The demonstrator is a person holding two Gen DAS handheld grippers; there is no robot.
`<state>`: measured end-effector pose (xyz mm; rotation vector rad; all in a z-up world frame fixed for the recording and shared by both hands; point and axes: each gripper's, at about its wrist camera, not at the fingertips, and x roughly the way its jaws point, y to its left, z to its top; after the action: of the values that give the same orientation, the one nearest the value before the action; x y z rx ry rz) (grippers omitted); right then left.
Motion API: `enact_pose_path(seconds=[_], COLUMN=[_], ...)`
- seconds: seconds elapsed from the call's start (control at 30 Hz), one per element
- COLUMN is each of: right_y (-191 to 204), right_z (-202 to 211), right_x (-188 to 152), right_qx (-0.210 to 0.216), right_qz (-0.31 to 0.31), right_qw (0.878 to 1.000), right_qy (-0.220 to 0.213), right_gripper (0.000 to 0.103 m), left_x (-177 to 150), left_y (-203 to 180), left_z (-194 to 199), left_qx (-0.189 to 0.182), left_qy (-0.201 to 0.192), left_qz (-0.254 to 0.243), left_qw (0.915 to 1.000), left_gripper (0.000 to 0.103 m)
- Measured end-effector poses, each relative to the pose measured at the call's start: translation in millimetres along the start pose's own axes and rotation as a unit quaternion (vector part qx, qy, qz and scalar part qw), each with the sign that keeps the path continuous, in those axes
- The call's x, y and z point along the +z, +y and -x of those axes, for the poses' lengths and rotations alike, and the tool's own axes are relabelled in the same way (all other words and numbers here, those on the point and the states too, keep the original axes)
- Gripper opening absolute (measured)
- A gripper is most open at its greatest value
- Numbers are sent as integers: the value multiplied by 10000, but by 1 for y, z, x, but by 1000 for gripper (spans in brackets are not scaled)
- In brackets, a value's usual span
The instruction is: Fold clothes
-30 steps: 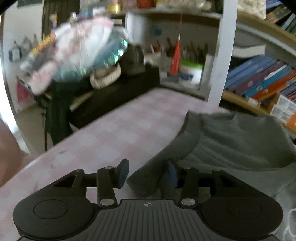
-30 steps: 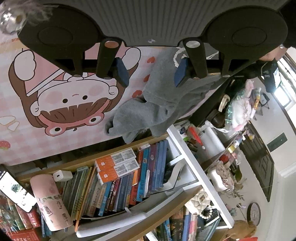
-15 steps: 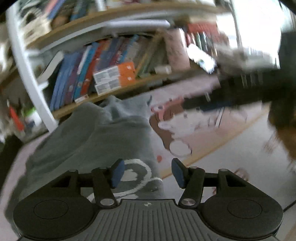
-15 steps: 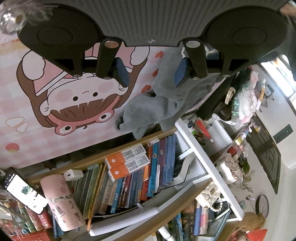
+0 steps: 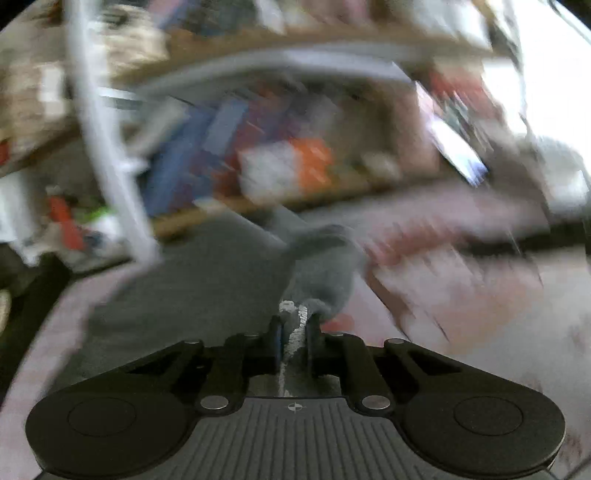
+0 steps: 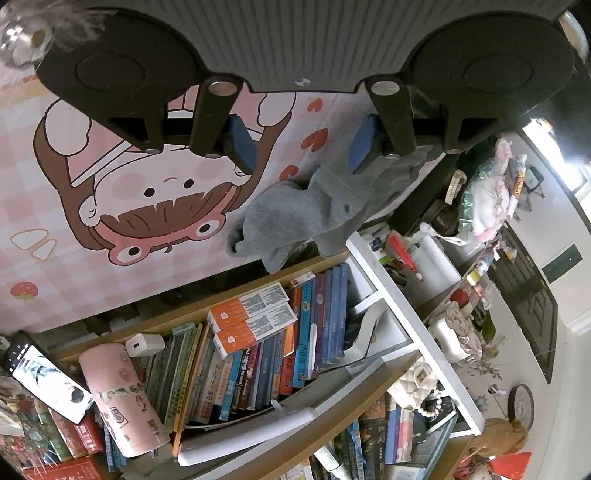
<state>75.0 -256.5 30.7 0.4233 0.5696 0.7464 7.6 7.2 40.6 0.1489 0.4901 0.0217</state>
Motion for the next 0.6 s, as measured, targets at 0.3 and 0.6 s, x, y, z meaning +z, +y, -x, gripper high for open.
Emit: enact_pose_path(seconds=[0.3, 0.6], right_y=[8, 8], right_z=[-3, -7], right_x=[-4, -6], right_qx=[71, 51], right_qz=[199, 221], right_qw=[9997, 9995], right_qy=[101, 210], right_gripper=[53, 54], left_x=[-15, -24], left_y=[146, 106], left_z=[-27, 31], left_qx=[2267, 1503], left_qy=[648, -191], left_qz=[1184, 667], left_qw=[9646, 9862], left_gripper=[24, 39])
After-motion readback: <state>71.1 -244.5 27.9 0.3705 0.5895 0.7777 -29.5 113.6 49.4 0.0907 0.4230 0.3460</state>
